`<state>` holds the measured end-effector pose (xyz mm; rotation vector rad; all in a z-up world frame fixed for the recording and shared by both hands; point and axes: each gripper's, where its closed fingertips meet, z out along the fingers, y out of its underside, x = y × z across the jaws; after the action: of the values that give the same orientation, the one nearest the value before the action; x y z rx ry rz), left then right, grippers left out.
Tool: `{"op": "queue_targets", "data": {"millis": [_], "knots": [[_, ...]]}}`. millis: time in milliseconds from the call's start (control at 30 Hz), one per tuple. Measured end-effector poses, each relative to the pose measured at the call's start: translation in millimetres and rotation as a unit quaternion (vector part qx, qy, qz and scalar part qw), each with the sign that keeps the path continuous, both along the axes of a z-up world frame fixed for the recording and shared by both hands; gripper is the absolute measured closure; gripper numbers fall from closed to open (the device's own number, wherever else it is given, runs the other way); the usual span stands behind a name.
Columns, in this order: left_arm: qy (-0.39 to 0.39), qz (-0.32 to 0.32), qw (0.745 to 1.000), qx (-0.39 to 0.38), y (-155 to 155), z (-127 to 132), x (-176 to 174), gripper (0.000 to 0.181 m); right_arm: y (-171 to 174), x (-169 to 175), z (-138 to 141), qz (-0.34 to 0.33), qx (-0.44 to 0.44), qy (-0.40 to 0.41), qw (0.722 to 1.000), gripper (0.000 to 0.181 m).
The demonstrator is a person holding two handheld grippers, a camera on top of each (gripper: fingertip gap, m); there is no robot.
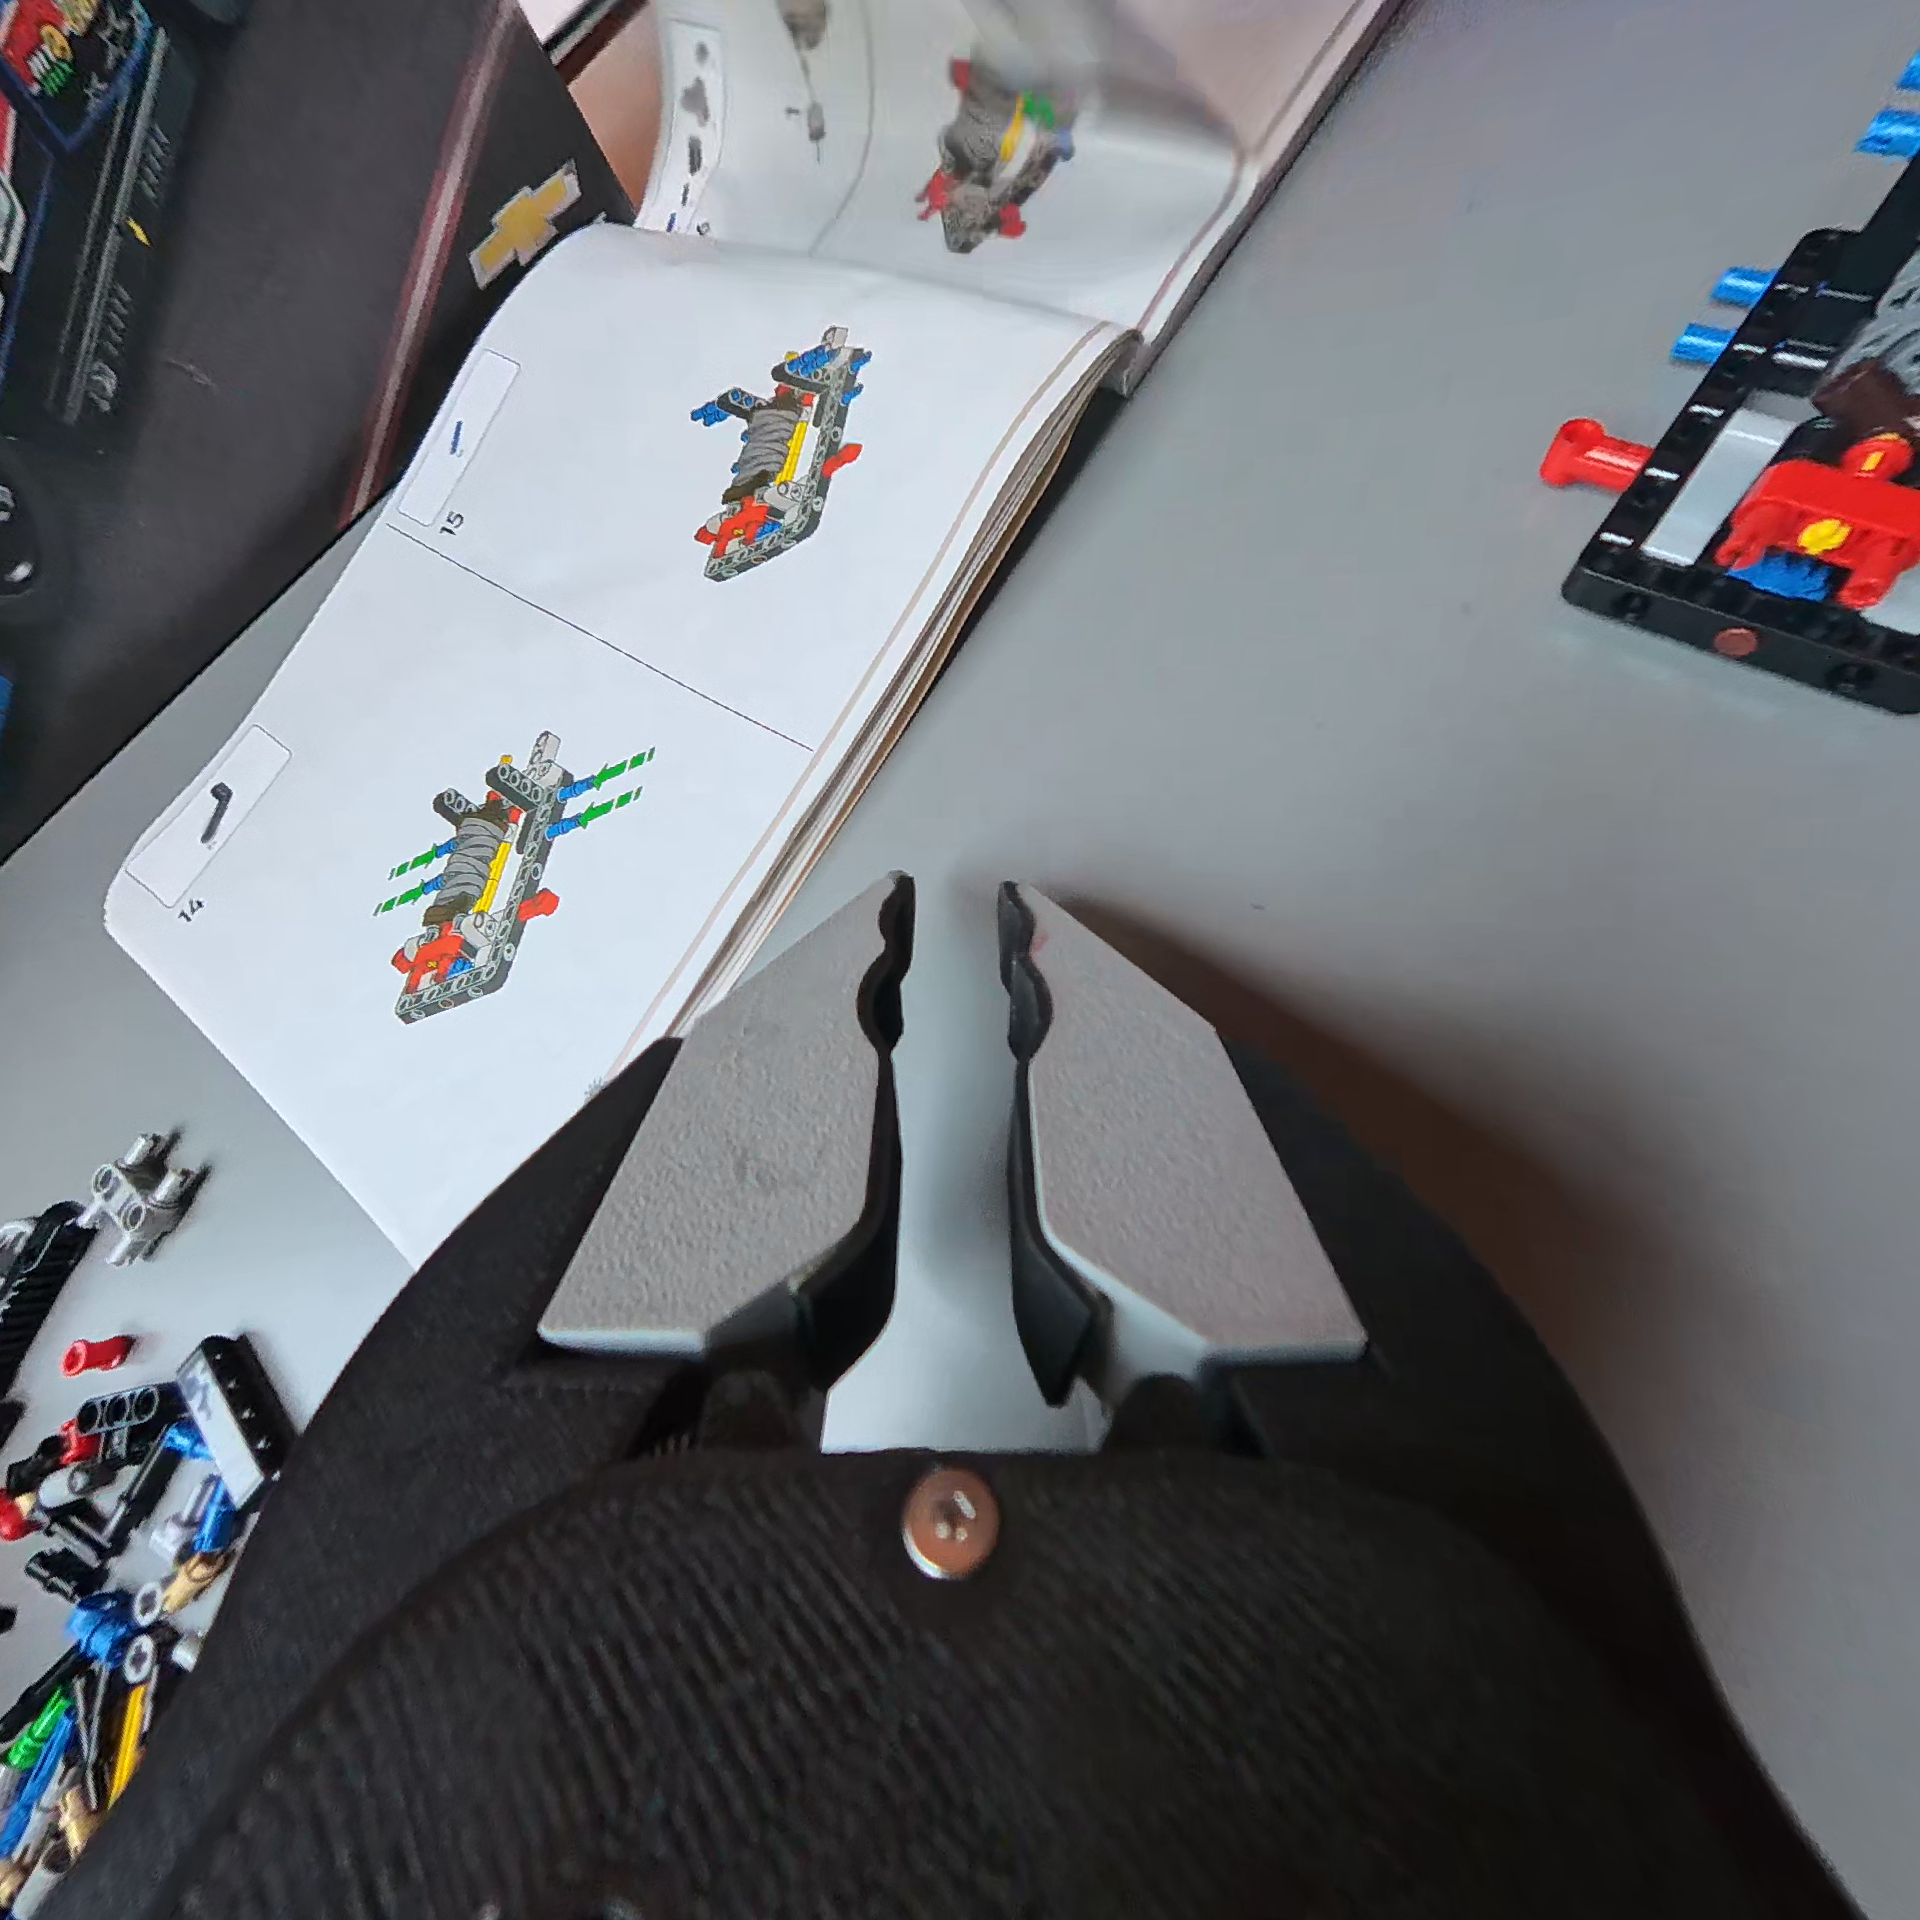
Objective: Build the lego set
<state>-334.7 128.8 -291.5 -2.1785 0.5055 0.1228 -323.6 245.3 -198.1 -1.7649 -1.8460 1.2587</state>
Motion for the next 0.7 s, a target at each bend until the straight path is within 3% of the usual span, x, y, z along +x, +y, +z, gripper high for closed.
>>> {"op": "queue_targets", "data": {"millis": [133, 233, 333, 433, 500, 567, 633, 700], "knots": [[-0.008, -0.013, 1.0, 0.022, -1, 7, 2, 0.169, -72, -72, -32, 0.144, -0.033, -0.069, 0.987, 0.181], [0.001, -0.006, 1.0, 0.03, -2, 9, -2, 0.17, -88, -102, -62, 0.179, -0.028, -0.11, 0.977, 0.181], [0.006, -0.003, 0.999, 0.035, -2, 10, -4, 0.173, -92, -108, -78, 0.198, -0.046, -0.139, 0.969, 0.181], [0.005, -0.004, 1.0, 0.027, -2, 8, -4, 0.173, -96, -107, -53, 0.229, -0.051, -0.087, 0.968, 0.162], [0.005, -0.006, 1.0, 0.025, -2, 7, -3, 0.174, -95, -99, -14, 0.247, -0.061, -0.034, 0.967, 0.144], [0.008, -0.008, 0.999, 0.033, -2, 9, -3, 0.173, -90, -73, 38, 0.263, -0.078, 0.037, 0.961, 0.139], [0.007, -0.008, 0.999, 0.044, -3, 12, -4, 0.173, -55, -45, 72, 0.211, -0.024, 0.103, 0.972, 0.149], [0.007, 0.0, 0.999, 0.047, -2, 14, -6, 0.173, 1, -16, 73, 0.112, 0.044, 0.122, 0.985, 0.161]]}}
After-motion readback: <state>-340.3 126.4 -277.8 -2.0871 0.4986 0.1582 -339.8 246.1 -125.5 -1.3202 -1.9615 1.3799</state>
